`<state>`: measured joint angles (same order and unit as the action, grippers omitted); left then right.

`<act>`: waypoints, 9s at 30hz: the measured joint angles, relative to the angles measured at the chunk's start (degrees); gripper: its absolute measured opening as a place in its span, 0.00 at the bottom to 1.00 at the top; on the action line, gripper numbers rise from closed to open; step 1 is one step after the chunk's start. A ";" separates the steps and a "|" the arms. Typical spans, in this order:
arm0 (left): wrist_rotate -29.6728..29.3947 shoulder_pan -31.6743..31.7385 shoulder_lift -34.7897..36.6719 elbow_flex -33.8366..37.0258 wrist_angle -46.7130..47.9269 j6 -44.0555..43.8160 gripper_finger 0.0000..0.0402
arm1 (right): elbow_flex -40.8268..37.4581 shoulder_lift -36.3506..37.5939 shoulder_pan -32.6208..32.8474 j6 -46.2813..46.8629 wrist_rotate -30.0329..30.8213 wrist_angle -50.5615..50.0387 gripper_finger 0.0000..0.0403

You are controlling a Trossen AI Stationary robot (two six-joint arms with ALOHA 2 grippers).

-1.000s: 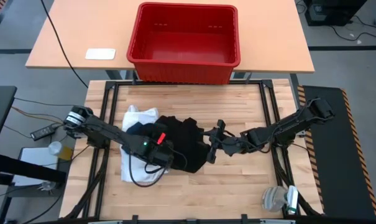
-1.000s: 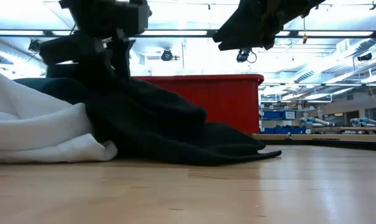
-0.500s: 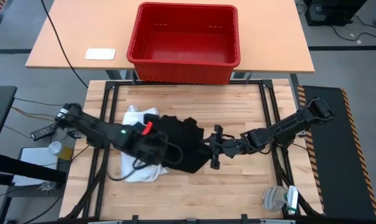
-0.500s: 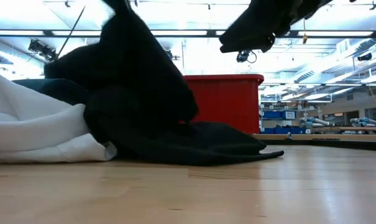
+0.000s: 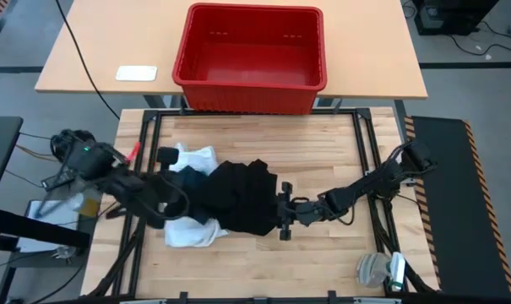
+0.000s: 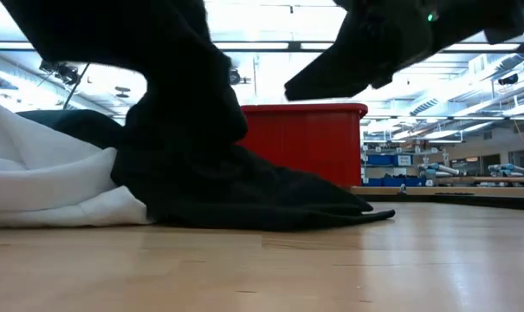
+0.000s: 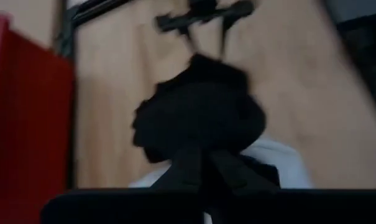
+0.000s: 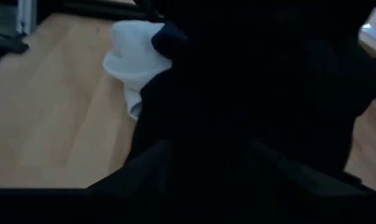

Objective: Fold laundry
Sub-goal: Fold the black shirt

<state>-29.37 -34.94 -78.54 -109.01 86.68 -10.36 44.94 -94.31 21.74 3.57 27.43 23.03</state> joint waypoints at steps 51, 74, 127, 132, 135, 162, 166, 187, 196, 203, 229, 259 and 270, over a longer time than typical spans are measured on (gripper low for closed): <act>-23.97 -7.01 7.26 -0.05 -25.46 20.31 0.02 | 2.99 23.62 4.49 -4.63 -4.15 -17.69 0.15; -15.14 -1.83 6.43 23.25 -12.87 -7.13 0.20 | 11.30 -17.38 1.92 6.46 -14.81 9.29 0.70; -9.58 -11.10 -14.49 26.97 -20.12 -10.57 0.46 | 38.39 5.51 10.75 59.39 12.71 -89.57 0.03; -12.05 -9.26 -18.39 27.01 -22.51 -9.22 0.45 | 38.41 9.66 14.58 67.98 16.60 -97.43 0.02; -12.39 -7.93 -20.53 27.01 -27.72 -7.53 0.45 | 38.41 9.59 14.99 68.26 16.54 -97.36 0.02; -24.88 0.37 -41.22 27.01 -32.94 1.57 0.45 | 38.41 6.30 14.14 65.98 17.06 -93.82 0.03; -25.87 2.40 -41.20 26.99 -29.48 1.50 0.32 | 38.41 6.30 14.45 62.12 15.94 -89.28 0.03; 4.66 -8.38 -14.29 26.92 -21.73 2.25 0.01 | 38.44 6.25 19.95 28.83 -8.96 -83.37 0.03; 24.70 -2.98 -12.07 28.20 -28.40 14.86 0.01 | 38.44 0.10 16.07 28.23 -35.00 -72.98 0.03; 41.84 2.42 -12.02 37.51 -43.31 18.58 0.01 | 36.10 -3.01 13.01 29.04 -47.41 -64.56 0.03; 49.25 16.38 -12.00 51.38 -60.33 17.83 0.21 | -11.68 -2.42 -1.87 58.83 -69.57 6.46 0.19; 0.02 -4.04 -5.91 51.21 -54.20 14.20 0.57 | -12.08 26.56 -8.34 56.66 -46.34 -21.15 0.35; -5.76 -13.48 -6.86 51.21 -52.06 4.58 0.48 | -12.05 33.65 -0.43 42.55 -0.65 -23.46 0.35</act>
<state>-35.13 -48.42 -85.41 -57.80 34.63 -5.78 32.88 -60.65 21.31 46.12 26.78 -0.42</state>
